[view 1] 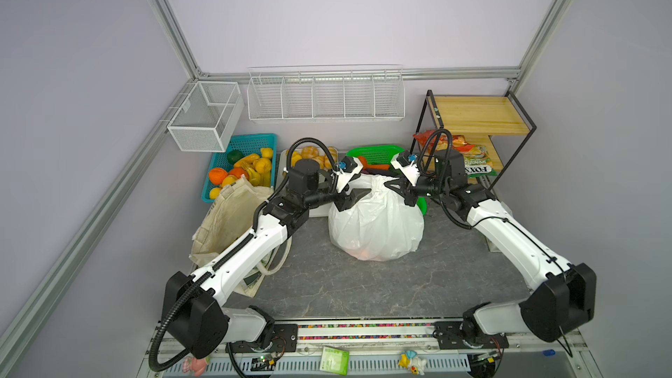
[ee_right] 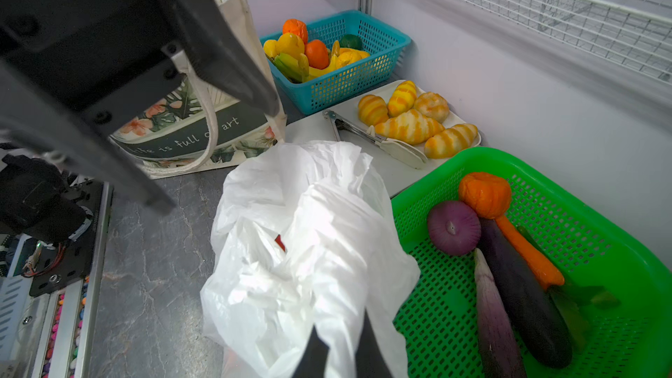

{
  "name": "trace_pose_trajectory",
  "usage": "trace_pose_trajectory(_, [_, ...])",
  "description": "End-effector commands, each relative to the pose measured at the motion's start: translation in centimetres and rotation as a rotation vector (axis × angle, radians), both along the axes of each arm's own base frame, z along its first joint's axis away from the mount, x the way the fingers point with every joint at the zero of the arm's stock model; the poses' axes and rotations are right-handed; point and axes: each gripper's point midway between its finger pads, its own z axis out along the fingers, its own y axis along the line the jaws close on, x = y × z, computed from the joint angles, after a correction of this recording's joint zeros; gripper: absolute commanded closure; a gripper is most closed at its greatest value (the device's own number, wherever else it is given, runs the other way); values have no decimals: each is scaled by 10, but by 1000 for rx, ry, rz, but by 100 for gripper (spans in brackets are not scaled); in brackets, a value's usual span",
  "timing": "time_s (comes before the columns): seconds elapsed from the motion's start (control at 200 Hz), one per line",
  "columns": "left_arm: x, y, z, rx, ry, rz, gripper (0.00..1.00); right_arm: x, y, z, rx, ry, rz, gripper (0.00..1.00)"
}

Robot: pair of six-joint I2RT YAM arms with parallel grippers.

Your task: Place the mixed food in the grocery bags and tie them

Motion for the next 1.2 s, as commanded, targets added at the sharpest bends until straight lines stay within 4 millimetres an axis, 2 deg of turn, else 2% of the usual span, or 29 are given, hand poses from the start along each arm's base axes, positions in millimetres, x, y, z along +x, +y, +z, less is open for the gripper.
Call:
trace_pose_trajectory(0.0, [6,-4,-11,106,-8,-36,38,-11,5,11,21,-72,70,94])
trace_pose_trajectory(0.145, [5,-17,-19,177,27,-138,32,-12,6,14,29,-75,75,94])
trace_pose_trajectory(0.33, [7,-31,-37,248,39,-214,31,-13,9,14,42,-64,87,93])
trace_pose_trajectory(0.565, [24,-44,-54,326,5,-190,40,-16,13,18,66,-60,107,93])
trace_pose_trajectory(0.755, [32,-51,-53,297,-6,-167,54,-17,16,15,67,-51,114,92])
trace_pose_trajectory(0.915, [40,-47,-56,322,-37,-121,71,-17,13,14,58,-62,96,89])
trace_pose_trajectory(1.05, [40,-46,-54,324,-91,-126,87,-18,11,17,62,-79,90,86])
trace_pose_trajectory(1.095, [39,-46,-50,312,-111,-126,93,-18,10,16,59,-85,83,84])
trace_pose_trajectory(1.195, [34,-46,-43,282,-147,-132,100,-13,4,11,31,-117,36,68])
